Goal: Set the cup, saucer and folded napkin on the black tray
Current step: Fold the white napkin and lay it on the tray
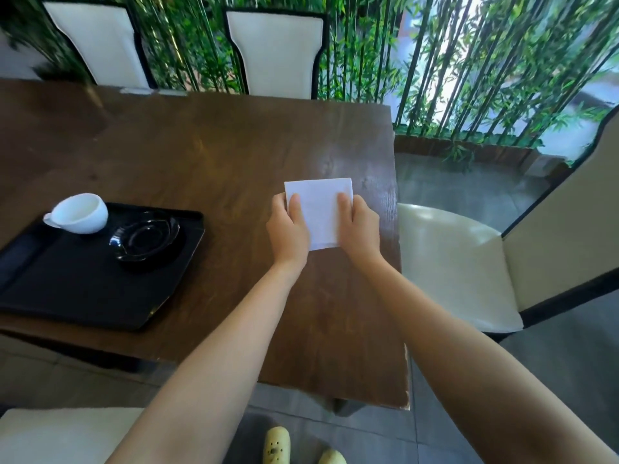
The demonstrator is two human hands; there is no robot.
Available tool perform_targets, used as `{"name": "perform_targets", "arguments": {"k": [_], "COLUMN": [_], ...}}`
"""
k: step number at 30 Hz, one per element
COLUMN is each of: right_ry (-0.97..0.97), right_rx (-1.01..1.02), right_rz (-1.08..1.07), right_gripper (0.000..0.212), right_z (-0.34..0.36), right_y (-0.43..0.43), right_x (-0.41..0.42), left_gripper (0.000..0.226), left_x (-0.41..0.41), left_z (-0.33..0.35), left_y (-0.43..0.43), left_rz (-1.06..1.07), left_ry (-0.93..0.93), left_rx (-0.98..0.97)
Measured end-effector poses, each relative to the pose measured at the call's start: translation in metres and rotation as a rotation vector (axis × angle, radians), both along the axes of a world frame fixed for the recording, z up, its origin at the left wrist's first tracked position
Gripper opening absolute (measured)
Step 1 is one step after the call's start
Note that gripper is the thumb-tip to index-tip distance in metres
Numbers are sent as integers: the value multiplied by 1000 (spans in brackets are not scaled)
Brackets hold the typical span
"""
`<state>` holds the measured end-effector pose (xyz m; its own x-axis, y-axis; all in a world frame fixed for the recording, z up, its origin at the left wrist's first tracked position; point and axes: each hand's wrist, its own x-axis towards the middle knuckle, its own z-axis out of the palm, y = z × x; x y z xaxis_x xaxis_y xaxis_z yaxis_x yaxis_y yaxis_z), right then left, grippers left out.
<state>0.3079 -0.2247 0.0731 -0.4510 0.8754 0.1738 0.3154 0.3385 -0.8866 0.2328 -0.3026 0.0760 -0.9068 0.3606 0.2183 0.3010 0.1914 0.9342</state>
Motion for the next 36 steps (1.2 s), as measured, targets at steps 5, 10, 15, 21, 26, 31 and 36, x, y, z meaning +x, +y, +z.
{"name": "perform_targets", "arguments": {"k": [5, 10, 15, 21, 26, 31, 36], "right_ry": [82, 160, 207, 227, 157, 26, -88], "right_rx": [84, 128, 140, 119, 129, 52, -7], "right_rz": [80, 192, 306, 443, 527, 615, 646], "right_gripper": [44, 43, 43, 43, 42, 41, 41], "right_z": [32, 56, 69, 72, 58, 20, -12], "right_y": [0, -20, -62, -131, -186, -234, -267], "right_x": [-34, -84, -150, -234, -293, -325, -343], "left_gripper": [27, 20, 17, 20, 24, 21, 25], "left_x": [-31, -73, -125, -196, -246, -269, -285], "left_z": [31, 58, 74, 73, 54, 12, -23], "left_y": [-6, -36, -87, -161, -220, -269, -303], "left_rz": [68, 153, 247, 366, 462, 531, 578], "left_ry": [49, 107, 156, 168, 123, 24, -65], "left_rx": [54, 96, 119, 107, 120, 95, 49]}}
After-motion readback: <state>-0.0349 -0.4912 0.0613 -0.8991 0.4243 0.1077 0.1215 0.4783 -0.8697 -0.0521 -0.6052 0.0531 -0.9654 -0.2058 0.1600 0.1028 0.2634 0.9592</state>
